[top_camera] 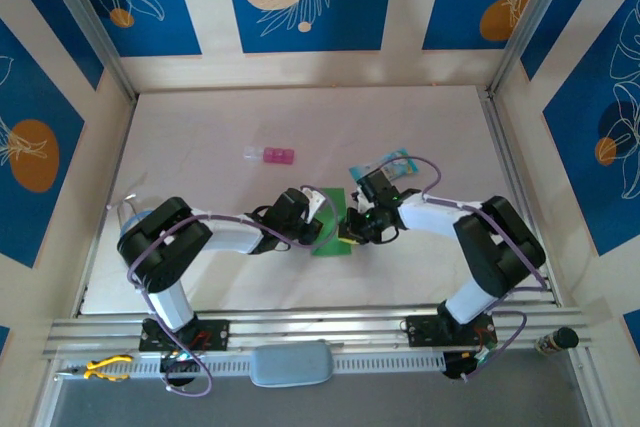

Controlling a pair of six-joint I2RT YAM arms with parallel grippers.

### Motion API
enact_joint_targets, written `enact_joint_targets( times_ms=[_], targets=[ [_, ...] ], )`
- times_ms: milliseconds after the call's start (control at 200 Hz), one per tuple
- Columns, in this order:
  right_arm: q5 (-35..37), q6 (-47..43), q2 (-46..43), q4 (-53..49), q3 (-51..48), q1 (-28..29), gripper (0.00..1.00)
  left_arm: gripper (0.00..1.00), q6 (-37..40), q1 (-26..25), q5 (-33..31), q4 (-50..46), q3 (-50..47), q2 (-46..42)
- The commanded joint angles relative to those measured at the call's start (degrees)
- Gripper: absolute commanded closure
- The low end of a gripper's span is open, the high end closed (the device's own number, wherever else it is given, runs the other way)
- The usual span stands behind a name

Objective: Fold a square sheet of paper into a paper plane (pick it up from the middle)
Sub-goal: Fold the triangle a second time at the center of the table.

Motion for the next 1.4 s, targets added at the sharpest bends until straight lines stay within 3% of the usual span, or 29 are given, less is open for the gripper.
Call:
enact_joint_targets(
  times_ms=[0, 165, 540, 1396],
  targets=[
    [-2.03, 3.47, -4.49, 2.05, -1.37, -1.33, 0.84, 0.98, -1.79, 0.62, 0.56, -2.40, -1.53, 0.37],
    [-3.97, 7.43, -6.61, 5.47, -3.46, -2.13, 0.84, 0.98, -2.93, 0.56, 1.29, -2.05, -1.72, 0.28],
    [-7.73, 15.50, -2.08, 16.48, -5.49, -0.99, 0.99, 0.98, -6.41, 0.23, 0.49, -2.14, -2.60, -0.52],
    [-8.17, 18.41, 5.58, 23.40, -2.43, 0.73, 1.00, 0.98, -5.91, -0.59, 0.18, -2.23, -1.90, -0.58]
  ],
)
